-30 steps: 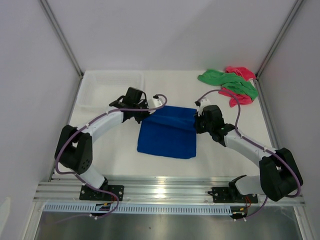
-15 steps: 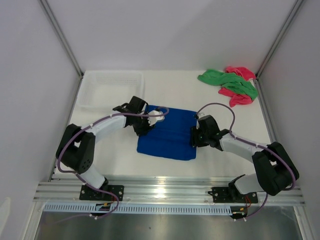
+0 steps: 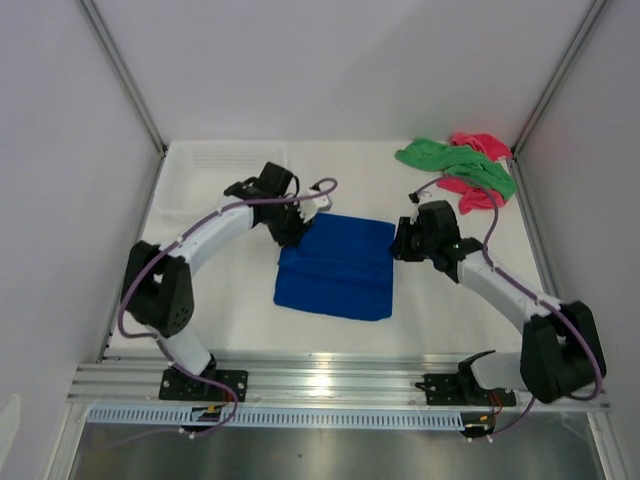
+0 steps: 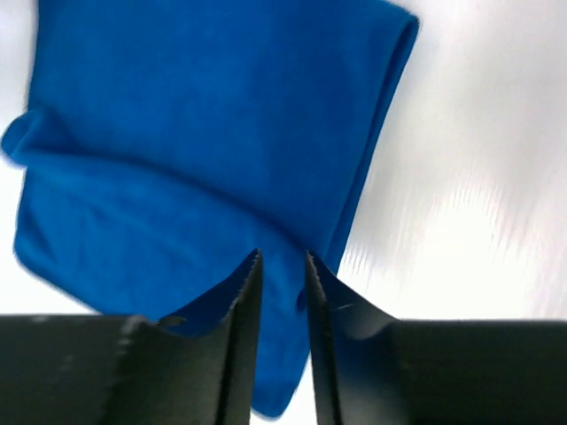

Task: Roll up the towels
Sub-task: Fold the towel

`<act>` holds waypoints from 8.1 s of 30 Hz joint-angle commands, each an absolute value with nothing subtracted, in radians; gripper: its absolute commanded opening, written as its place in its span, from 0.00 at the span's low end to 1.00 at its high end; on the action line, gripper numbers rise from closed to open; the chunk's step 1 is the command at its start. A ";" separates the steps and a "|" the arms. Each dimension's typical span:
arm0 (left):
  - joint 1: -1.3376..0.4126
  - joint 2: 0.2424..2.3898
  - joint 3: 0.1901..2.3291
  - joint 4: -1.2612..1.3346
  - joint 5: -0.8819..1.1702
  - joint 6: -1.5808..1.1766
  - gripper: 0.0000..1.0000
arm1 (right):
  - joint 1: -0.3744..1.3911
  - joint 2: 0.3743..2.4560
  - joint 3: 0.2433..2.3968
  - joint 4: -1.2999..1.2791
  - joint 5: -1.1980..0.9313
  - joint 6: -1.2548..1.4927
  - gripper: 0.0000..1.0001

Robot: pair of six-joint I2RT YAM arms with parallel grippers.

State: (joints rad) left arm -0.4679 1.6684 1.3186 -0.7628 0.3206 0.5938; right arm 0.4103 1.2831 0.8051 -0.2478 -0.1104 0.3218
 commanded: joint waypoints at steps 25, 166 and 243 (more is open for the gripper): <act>-0.492 1.865 1.316 -0.808 0.304 0.601 0.30 | 0.469 1.592 0.819 -0.187 -0.301 0.287 0.08; -0.503 1.505 0.979 -0.875 0.546 0.631 0.29 | 0.600 1.173 0.715 -0.350 -0.276 0.391 0.12; -0.758 1.371 0.779 -0.669 0.100 1.080 0.41 | 0.707 1.175 0.586 -0.425 0.018 0.873 0.30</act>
